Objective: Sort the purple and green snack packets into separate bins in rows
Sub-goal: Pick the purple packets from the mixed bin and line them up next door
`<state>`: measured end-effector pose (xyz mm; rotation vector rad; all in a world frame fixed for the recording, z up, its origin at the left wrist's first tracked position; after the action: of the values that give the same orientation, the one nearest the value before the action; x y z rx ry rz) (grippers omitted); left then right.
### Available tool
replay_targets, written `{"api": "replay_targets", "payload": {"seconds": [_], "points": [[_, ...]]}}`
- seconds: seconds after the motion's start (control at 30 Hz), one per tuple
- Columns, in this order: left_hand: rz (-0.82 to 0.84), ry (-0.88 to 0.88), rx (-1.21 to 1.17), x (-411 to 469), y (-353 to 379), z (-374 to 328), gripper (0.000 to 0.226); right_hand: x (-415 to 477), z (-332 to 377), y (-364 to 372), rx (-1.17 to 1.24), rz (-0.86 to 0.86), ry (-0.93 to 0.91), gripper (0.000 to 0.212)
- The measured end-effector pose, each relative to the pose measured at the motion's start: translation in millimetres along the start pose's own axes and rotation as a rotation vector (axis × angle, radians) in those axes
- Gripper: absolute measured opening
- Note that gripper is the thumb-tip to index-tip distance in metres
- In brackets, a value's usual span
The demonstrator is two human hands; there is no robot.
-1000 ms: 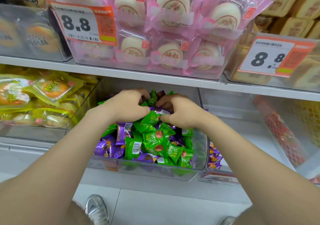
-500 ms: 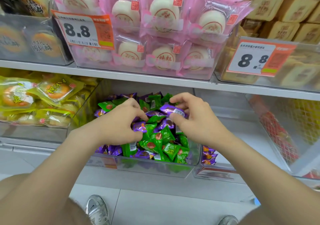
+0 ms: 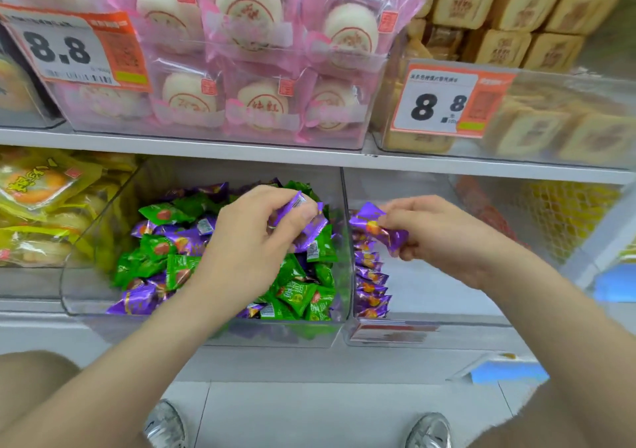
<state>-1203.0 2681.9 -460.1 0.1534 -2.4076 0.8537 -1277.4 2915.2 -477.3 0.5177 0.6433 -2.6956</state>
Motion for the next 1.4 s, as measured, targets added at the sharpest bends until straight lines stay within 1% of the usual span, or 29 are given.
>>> {"api": "replay_targets", "payload": {"seconds": [0.03,0.1,0.13,0.17,0.27,0.33,0.4,0.5,0.63,0.7,0.8,0.97,1.07,1.13,1.23,1.27,1.33,1.37,1.4], "points": [[-0.018,-0.027,-0.026,1,7,0,0.032,9,-9,-15,-0.147,-0.135,-0.025,0.011],[-0.043,-0.085,-0.081,5,20,0,0.034,28,-26,-39,-0.48,-0.349,-0.086,0.018],[-0.053,-0.119,-0.116,6,26,1,0.03,39,-33,-47,-0.614,-0.418,-0.109,0.021],[-0.068,-0.157,-0.163,8,31,1,0.025,49,-40,-53,-0.684,-0.465,-0.135,0.021],[-0.126,-0.259,-0.312,9,46,3,0.021,79,-57,-64,-0.647,-0.532,-0.209,0.022],[-0.156,-0.27,-0.31,11,52,5,0.021,97,-63,-67,-0.616,-0.562,-0.175,0.031],[-0.167,-0.275,-0.286,13,55,8,0.021,114,-63,-67,-0.64,-0.559,-0.109,0.04],[-0.181,-0.281,-0.294,15,58,11,0.021,135,-53,-64,-0.769,-0.546,-0.094,0.034],[-0.201,-0.289,-0.331,17,62,14,0.014,151,-51,-53,-0.85,-0.525,-0.099,0.018],[-0.187,-0.287,-0.328,17,64,15,0.013,155,-51,-52,-0.84,-0.558,-0.101,0.014],[-0.163,-0.296,-0.323,17,66,17,0.014,157,-50,-50,-0.807,-0.592,-0.114,0.018],[-0.154,-0.293,-0.328,17,66,16,0.013,157,-51,-47,-0.887,-0.661,-0.083,0.022],[-0.166,-0.287,-0.344,16,64,14,0.011,160,-52,-47,-0.855,-0.643,-0.145,0.018],[-0.17,-0.281,-0.348,15,63,12,0.01,161,-54,-44,-0.892,-0.599,-0.195,0.018],[-0.176,-0.271,-0.361,14,61,8,0.01,156,-55,-49,-0.905,-0.592,-0.19,0.03],[-0.181,-0.269,-0.369,13,59,7,0.01,149,-51,-52,-0.873,-0.612,-0.191,0.033],[-0.19,-0.258,-0.388,11,57,4,0.009,127,-39,-54,-0.743,-0.66,-0.211,0.029],[-0.192,-0.248,-0.403,11,55,1,0.009,112,-32,-53,-0.624,-0.668,-0.223,0.025],[-0.193,-0.233,-0.415,11,54,-2,0.008,94,-25,-50,-0.458,-0.641,-0.237,0.024]]}}
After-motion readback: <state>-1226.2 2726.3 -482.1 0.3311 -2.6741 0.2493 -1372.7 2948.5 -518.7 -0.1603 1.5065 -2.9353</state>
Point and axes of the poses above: each hand's wrist, its own x-axis towards the middle knuckle, its own y-axis out of the palm, z = x × y, the point moved 6 cm from there along x, towards the middle knuckle, and after that the axes turned 12 degrees about y, right-handed, at the moved point
